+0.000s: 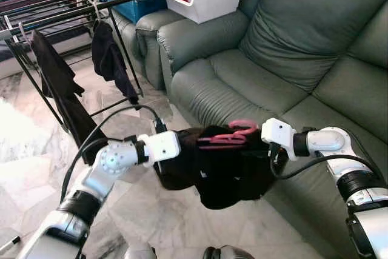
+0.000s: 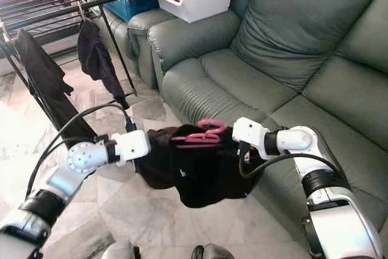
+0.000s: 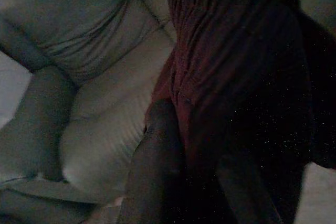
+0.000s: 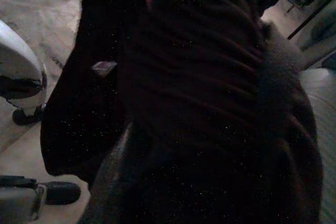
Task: Hang hanger
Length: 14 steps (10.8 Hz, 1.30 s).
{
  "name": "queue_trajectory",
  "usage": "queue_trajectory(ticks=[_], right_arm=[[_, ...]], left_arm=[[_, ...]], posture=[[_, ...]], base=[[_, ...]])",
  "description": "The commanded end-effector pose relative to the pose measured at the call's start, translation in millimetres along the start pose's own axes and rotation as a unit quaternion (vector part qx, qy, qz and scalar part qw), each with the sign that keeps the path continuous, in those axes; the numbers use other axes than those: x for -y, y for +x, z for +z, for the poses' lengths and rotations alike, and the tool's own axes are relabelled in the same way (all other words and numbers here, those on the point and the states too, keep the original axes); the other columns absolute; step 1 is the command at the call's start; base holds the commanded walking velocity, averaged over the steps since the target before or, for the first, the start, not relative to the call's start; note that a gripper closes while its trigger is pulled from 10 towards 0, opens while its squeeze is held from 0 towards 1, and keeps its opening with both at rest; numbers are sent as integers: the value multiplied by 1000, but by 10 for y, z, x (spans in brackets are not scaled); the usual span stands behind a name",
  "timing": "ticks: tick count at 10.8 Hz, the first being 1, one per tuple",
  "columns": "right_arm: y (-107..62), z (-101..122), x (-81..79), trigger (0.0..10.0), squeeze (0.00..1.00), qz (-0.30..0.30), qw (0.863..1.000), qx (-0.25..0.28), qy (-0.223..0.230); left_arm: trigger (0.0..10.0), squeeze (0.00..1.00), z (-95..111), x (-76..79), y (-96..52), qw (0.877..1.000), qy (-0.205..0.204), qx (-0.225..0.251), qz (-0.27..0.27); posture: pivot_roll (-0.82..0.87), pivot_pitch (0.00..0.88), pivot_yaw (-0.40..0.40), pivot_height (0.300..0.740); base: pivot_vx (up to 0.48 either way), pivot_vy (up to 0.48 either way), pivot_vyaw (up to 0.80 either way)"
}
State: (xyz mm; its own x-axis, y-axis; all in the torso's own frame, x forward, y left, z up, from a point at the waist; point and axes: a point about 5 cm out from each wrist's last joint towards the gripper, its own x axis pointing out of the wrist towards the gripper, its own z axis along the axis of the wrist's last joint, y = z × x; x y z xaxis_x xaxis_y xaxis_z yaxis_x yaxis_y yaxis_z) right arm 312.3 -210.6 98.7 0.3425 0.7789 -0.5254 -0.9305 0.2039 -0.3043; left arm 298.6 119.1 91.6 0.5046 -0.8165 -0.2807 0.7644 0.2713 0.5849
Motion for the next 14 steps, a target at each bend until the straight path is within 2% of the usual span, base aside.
queue_trajectory(ticks=[1, 2, 4, 7, 11, 12, 13, 14], right_arm=[[44, 63, 0, 0, 0, 16, 1000, 8, -13], [60, 103, 31, 0, 0, 5, 1000, 11, -25], [88, 88, -8, 0, 0, 5, 1000, 9, -26], [115, 46, -84, 0, 0, -8, 1000, 20, -8], [171, 88, -131, 0, 0, -52, 996, 65, 24], [190, 92, -139, 0, 0, -54, 996, 66, 25], [211, 99, -162, 0, 0, -54, 996, 68, 26], [220, 99, -170, 0, 0, -53, 996, 67, 29]], left_arm=[[0, 0, 83, -187, 24, 999, 21, 10, 44], [0, 0, 31, -366, 14, 995, 24, -18, 92], [0, 0, -1, -511, 3, 990, 33, -39, 128], [0, 0, -44, -586, 17, 985, 41, -56, 158], [0, 0, -99, -579, 37, 982, 40, -70, 171], [4745, 0, -106, -578, 48, 981, 40, -73, 174], [10000, 1000, -105, -525, 69, 985, 20, -62, 160], [10000, 1000, -107, -525, 72, 984, 24, -62, 164]], posture=[[-80, 13, -38, 740], [-81, 13, -39, 740], [-81, 12, -41, 740], [-86, 12, -36, 740], [-88, 7, -32, 740], [-89, 4, -34, 740], [-89, 4, -34, 740], [-89, 1, -35, 740]], base=[[0, 0, 0], [0, 0, 0], [0, 0, 0], [0, 0, 0], [0, 0, 0], [0, 0, 0], [0, 0, 0], [0, 0, 0]])
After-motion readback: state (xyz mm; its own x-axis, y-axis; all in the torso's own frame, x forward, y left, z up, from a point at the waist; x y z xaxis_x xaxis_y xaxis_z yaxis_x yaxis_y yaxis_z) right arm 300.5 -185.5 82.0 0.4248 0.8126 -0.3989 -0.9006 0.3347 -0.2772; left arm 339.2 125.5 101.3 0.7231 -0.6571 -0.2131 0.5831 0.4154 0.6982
